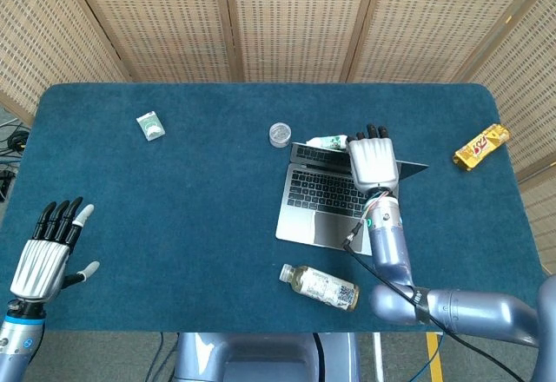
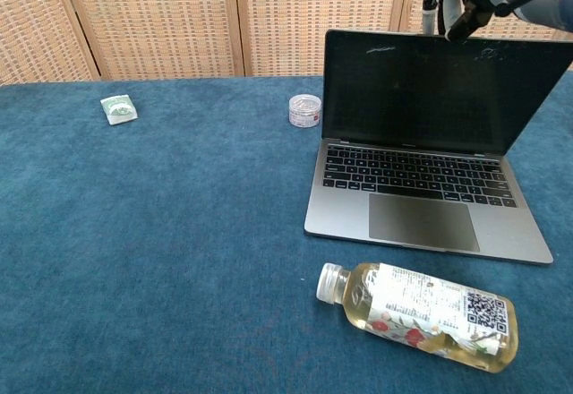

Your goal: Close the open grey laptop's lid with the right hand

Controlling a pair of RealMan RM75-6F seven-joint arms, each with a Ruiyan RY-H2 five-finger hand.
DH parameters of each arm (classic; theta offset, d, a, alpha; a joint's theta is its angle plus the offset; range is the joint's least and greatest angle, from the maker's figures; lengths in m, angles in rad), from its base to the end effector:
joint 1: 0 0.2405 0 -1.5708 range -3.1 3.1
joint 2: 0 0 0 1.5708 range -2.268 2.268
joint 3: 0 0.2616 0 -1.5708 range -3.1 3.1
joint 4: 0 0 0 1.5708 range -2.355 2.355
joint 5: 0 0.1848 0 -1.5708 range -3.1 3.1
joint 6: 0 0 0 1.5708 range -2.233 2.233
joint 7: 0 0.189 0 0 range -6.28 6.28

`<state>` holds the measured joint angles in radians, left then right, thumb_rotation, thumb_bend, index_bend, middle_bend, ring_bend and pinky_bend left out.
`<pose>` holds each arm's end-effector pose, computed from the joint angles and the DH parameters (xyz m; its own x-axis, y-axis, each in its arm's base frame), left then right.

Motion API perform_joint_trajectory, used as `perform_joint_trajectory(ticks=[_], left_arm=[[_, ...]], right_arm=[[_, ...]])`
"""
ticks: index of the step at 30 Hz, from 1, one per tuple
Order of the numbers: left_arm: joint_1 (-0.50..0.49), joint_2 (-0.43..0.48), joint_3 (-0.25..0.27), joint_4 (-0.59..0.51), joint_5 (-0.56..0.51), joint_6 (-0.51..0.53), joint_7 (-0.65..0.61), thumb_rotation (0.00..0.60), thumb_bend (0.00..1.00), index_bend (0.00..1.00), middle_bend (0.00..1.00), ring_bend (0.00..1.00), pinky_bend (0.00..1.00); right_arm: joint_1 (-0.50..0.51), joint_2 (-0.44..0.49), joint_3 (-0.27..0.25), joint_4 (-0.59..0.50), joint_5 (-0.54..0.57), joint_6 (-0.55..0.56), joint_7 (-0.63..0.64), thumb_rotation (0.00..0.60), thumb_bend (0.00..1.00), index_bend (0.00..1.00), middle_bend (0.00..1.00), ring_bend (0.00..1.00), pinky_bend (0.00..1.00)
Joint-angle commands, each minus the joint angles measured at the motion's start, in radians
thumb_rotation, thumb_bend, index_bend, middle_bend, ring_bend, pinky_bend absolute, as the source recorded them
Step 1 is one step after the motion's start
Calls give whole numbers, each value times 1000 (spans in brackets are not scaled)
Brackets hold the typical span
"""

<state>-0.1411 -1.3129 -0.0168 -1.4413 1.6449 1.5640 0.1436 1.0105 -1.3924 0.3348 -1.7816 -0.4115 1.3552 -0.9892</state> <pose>-0.2795 0.2332 0.1327 0.4986 -0.0911 0.8621 0.8411 -0.1899 -0.5065 -0.0889 -0.4311 0.0942 0.6243 -0.0957 0.7753 -0.7804 -0.0323 0.6245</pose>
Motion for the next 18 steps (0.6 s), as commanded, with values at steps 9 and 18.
perform_joint_trajectory(ticks=[9, 18], left_arm=[[0, -12, 21, -4, 40, 6, 32, 600, 0, 0, 0, 0, 0], [0, -17, 24, -4, 44, 4, 46, 600, 0, 0, 0, 0, 0]], right_arm=[[-52, 16, -65, -77, -56, 51, 14, 600, 1000, 398, 367, 168, 170], [-81, -5, -107, -116, -103, 77, 26, 600, 1000, 399, 367, 168, 178]])
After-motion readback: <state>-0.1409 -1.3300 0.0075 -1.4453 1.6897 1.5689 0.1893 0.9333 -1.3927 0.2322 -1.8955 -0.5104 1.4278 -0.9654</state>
